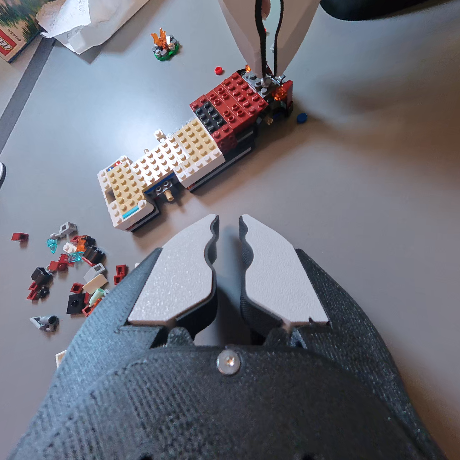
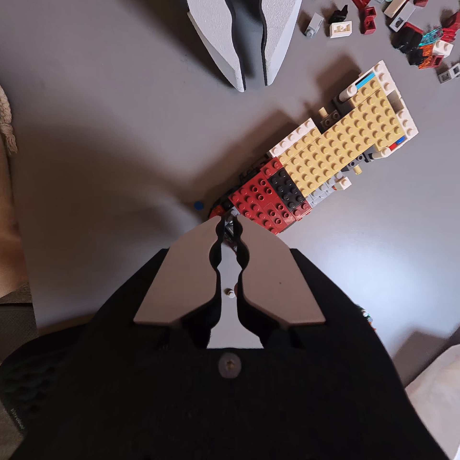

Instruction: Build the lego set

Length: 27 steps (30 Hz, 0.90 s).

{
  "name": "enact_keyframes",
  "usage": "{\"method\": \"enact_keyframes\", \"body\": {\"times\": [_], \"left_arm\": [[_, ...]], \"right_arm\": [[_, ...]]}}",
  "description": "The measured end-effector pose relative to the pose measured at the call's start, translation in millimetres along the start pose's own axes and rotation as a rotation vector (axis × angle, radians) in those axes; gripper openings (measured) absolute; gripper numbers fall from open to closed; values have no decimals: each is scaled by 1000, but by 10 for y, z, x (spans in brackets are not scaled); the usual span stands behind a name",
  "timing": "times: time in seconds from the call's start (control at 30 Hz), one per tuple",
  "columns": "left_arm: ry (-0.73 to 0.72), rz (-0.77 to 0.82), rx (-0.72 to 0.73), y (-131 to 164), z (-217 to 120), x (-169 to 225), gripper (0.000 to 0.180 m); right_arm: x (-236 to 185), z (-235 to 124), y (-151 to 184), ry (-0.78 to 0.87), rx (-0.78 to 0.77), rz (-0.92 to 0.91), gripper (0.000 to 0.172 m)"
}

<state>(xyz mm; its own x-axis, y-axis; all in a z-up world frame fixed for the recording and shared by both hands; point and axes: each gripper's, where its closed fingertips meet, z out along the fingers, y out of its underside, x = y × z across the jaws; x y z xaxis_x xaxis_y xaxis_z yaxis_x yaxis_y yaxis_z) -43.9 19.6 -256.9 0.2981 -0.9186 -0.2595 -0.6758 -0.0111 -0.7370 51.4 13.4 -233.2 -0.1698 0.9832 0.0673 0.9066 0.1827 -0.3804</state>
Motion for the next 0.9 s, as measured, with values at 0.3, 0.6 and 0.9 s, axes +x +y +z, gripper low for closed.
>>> {"method": "enact_keyframes", "body": {"times": [0.3, 0.6, 0.9], "left_arm": [[0, 7, -4, 6, -4, 3, 15], [-1, 4, -3, 7, -7, 3, 15], [1, 0, -2, 7, -9, 5, 15]], "right_arm": [[19, 11, -6, 31, -9, -29, 5], [29, 8, 10, 77, -35, -94, 6], [64, -12, 47, 118, -38, -117, 8]]}}
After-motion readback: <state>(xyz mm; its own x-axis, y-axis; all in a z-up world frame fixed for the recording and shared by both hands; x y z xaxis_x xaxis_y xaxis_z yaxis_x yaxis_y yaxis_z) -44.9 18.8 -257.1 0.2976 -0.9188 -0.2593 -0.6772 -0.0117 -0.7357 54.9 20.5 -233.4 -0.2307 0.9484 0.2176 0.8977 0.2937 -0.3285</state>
